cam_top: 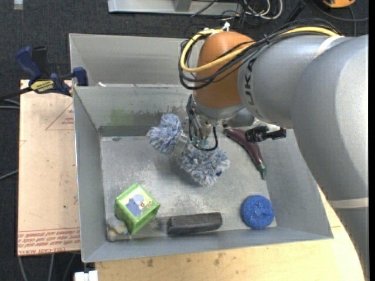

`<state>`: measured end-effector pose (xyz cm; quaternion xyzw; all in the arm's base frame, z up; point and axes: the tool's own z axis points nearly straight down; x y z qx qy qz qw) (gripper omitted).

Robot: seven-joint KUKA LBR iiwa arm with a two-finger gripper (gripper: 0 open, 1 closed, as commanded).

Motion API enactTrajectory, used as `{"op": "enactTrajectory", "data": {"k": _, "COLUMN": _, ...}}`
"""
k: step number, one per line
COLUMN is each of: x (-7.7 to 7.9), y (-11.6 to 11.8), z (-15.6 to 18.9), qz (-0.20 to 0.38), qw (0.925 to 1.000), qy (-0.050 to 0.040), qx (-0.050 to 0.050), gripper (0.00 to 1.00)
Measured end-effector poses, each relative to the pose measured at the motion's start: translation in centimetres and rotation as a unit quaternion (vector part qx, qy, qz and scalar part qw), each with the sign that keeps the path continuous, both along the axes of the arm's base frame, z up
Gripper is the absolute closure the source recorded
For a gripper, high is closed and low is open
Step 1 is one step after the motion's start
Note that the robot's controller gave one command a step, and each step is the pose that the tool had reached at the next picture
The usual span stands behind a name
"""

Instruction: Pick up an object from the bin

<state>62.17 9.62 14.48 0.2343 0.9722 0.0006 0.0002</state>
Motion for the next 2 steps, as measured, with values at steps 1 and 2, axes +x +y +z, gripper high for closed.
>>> {"op": "enactTrajectory", "data": {"k": 1, "x": 0.0, "y": 0.0, "z": 1.4, "qz": 0.0, "qw": 1.0, "qy": -0.0012, "qx": 0.0, "gripper": 1.0}}
{"op": "enactTrajectory", "data": {"k": 2, "x": 0.0, "y": 0.0, "z": 2.6, "qz": 0.0, "qw": 1.0, "qy": -0.0004, "qx": 0.0, "gripper": 1.0}}
